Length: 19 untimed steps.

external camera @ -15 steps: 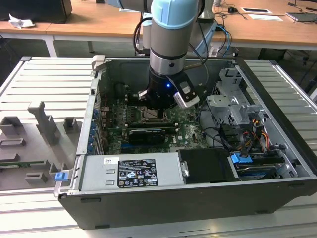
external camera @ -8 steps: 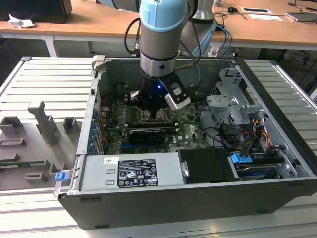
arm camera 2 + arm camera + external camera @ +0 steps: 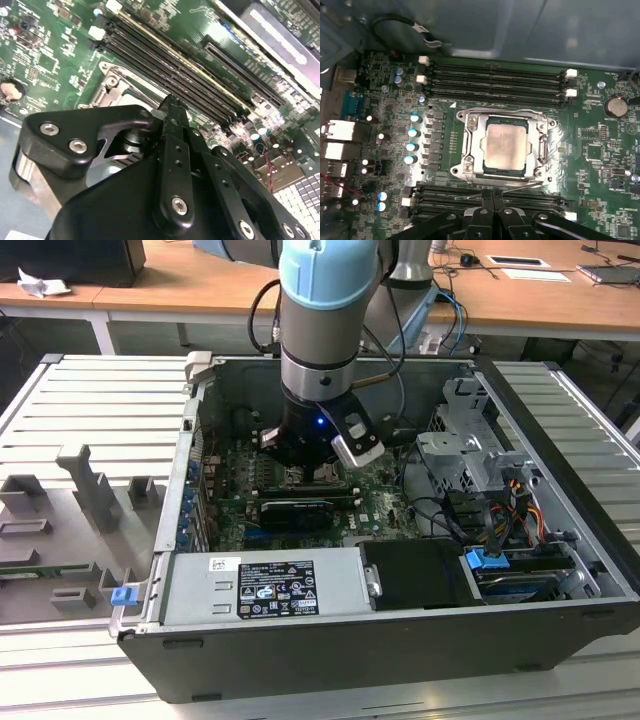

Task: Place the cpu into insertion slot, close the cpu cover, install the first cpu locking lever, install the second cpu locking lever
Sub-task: 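Install the second cpu locking lever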

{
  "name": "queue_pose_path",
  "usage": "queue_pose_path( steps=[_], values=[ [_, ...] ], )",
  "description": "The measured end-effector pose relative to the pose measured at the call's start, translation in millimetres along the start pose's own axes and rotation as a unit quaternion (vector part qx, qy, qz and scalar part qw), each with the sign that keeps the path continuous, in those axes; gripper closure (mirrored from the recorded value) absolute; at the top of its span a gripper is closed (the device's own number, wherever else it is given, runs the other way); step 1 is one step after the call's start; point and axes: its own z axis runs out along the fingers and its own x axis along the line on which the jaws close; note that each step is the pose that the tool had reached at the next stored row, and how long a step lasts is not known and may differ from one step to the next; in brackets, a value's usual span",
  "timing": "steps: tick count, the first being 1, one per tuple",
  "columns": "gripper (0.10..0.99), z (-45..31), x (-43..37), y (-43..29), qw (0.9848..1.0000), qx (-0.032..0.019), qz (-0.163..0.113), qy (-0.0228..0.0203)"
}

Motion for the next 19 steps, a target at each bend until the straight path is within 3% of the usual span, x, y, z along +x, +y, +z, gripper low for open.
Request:
queue_pose_path(
  steps=[3,6,8,12,14,18,19],
  values=[
    [0.98,1.6,13.9,0.3,1.0,-0.0086,0.0,-0.0008],
    [0.98,4.7,16.7,0.0,0.9999,-0.013,0.0,-0.001],
    [0.98,6.6,17.8,-0.1,0.9998,-0.0186,0.0,-0.0016],
    [0.98,14.5,18.7,-1.6,0.9998,-0.0208,0.0,-0.0018],
    [0.98,16.7,19.0,-3.1,0.9996,-0.0276,0.0,-0.0023],
    [0.98,17.3,20.5,-9.4,0.9988,-0.0491,0.0,-0.0042],
    [0.98,17.4,21.0,-10.6,0.9987,-0.0517,0.0,-0.0043]
  ],
)
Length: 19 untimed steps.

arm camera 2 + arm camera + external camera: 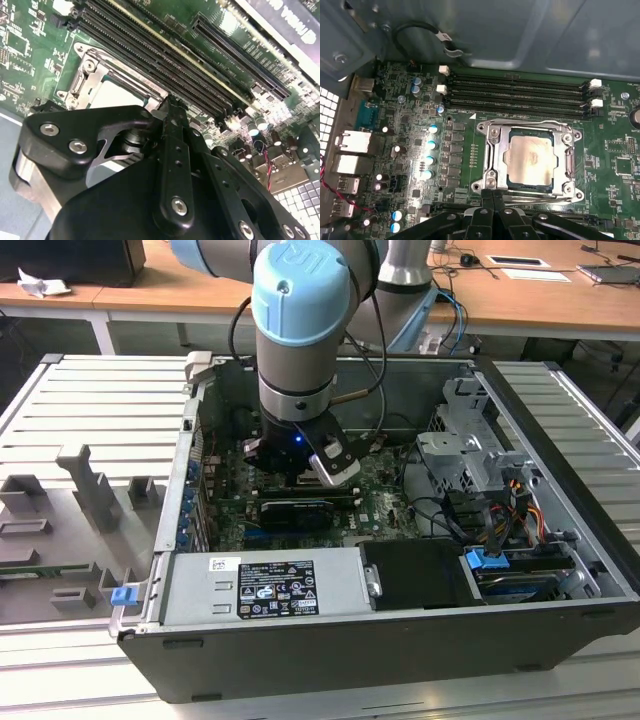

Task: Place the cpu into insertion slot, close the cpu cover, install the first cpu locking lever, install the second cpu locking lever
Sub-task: 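Install the second cpu locking lever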

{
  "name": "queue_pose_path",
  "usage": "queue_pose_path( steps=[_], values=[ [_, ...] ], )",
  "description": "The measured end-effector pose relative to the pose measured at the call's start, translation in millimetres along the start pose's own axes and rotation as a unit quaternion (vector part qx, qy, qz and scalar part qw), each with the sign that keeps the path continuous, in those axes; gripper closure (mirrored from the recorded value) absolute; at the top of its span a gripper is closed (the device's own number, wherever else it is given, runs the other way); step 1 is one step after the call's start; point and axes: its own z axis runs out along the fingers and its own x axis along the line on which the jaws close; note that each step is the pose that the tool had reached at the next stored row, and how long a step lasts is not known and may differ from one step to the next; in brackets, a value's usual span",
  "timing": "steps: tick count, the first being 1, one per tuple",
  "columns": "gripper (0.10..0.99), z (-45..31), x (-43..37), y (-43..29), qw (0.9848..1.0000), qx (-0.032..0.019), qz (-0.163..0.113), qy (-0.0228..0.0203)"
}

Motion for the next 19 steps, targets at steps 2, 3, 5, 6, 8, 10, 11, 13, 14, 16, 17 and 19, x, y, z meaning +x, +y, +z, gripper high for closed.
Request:
queue_pose_path(
  steps=[2,3,5,6,8,10,11,13,14,16,17,19],
  values=[
    [0.98,-0.3,2.1,-3.5,1.0,-0.0066,0.0,-0.0006],
    [0.98,-0.4,3.2,-4.6,1.0,-0.0097,0.0,-0.0009],
    [0.98,0.7,4.7,-7.3,0.9999,-0.0147,0.0,-0.0013],
    [0.98,1.4,4.8,-8.1,0.9999,-0.0164,0.0,-0.0014],
    [0.98,2.8,5.1,-9.5,0.9998,-0.0212,0.0,-0.0018],
    [0.98,3.8,5.7,-10.8,0.9996,-0.0287,0.0,-0.0024],
    [0.98,4.2,6.0,-11.5,0.9995,-0.032,0.0,-0.0027],
    [0.98,5.3,6.4,-13.2,0.9992,-0.0391,0.0,-0.0033],
    [0.98,6.0,6.7,-14.1,0.9991,-0.0415,0.0,-0.0035],
    [0.98,7.3,7.2,-15.5,0.999,-0.0455,0.0,-0.0039],
    [0.98,7.9,7.6,-15.7,0.9988,-0.0483,0.0,-0.0041],
    [0.98,9.4,8.5,-16.0,0.9983,-0.0573,0.0,-0.0048]
  ],
)
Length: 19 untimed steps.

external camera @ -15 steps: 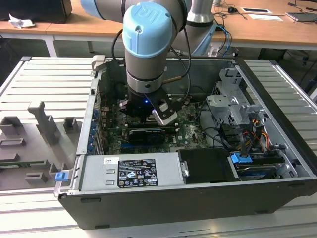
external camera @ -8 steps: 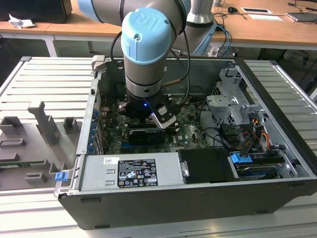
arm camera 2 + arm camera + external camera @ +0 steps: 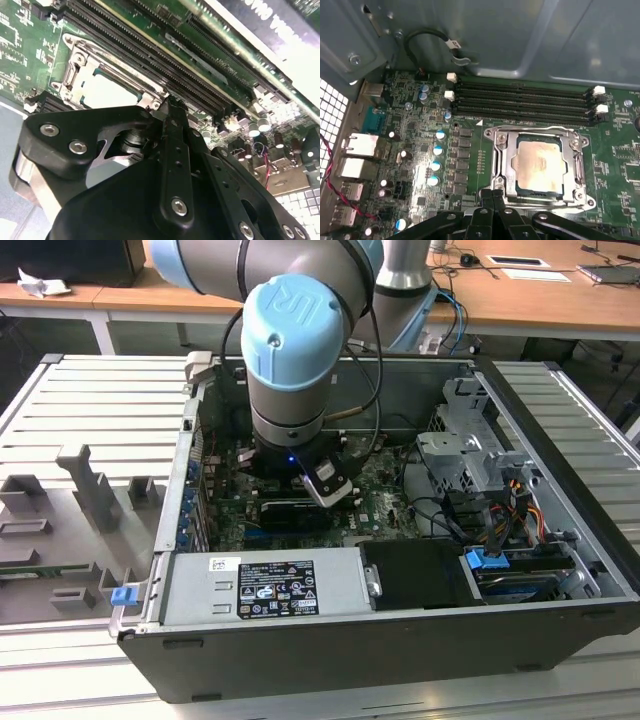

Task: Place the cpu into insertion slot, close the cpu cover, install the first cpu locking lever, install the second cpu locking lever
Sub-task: 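Install the second cpu locking lever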

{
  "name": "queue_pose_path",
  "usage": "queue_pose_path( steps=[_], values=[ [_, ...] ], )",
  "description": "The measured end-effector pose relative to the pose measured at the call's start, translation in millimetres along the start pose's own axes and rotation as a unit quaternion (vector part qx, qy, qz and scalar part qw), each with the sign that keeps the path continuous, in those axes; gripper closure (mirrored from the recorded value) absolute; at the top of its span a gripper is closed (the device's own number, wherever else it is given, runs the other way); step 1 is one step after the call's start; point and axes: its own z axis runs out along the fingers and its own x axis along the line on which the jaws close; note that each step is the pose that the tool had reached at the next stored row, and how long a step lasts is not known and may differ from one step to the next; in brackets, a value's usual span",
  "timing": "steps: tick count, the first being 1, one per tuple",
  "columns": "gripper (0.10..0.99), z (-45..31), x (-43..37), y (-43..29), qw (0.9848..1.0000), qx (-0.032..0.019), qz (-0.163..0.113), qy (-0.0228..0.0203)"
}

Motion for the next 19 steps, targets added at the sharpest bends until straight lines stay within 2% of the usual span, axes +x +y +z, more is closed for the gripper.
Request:
queue_pose_path(
  steps=[5,9,11,13,19],
  values=[
    [0.98,6.6,2.3,-2.4,1.0,-0.007,0.0,-0.0007],
    [0.98,7.1,4.9,-2.4,0.9999,-0.0114,0.0,-0.0009],
    [0.98,4.3,4.8,-1.2,0.9999,-0.0117,0.0,-0.001],
    [0.98,-1.9,4.6,1.2,0.9999,-0.0116,0.0,-0.001],
    [0.98,-10.0,4.3,4.3,0.9999,-0.0115,0.0,-0.001]
  ],
)
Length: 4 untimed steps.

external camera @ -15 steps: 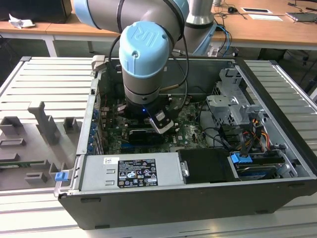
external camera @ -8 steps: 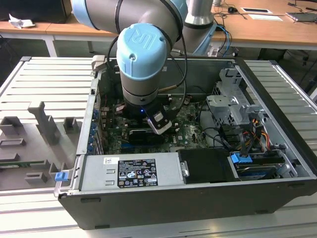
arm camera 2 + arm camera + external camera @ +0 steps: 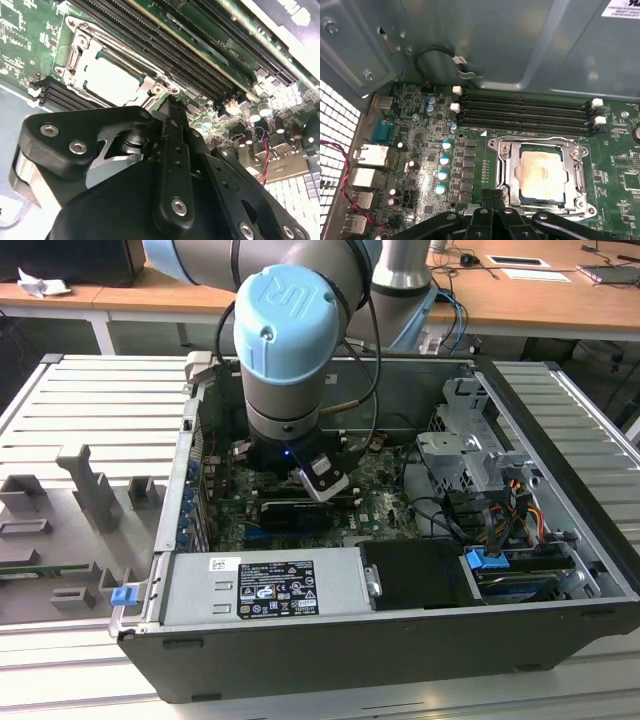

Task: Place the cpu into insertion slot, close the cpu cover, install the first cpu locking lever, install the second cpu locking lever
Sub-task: 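Install the second cpu locking lever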

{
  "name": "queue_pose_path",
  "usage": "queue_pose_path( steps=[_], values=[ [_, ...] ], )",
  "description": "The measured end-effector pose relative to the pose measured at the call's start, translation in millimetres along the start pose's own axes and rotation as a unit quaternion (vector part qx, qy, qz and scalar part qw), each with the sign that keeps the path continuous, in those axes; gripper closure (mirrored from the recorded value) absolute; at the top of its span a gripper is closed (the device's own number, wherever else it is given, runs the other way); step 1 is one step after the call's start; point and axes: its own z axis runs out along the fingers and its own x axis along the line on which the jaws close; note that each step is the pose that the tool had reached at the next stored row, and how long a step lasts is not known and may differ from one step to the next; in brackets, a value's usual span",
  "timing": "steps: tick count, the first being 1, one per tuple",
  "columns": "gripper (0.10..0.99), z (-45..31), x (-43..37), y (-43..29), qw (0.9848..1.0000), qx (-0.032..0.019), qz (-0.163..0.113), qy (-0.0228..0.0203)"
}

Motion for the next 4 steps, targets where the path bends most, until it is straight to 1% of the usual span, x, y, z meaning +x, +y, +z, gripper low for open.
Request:
queue_pose_path(
  steps=[4],
  values=[
    [0.98,-0.3,0.0,0.2,1.0,-0.0005,0.0,-0.0001]
  ],
)
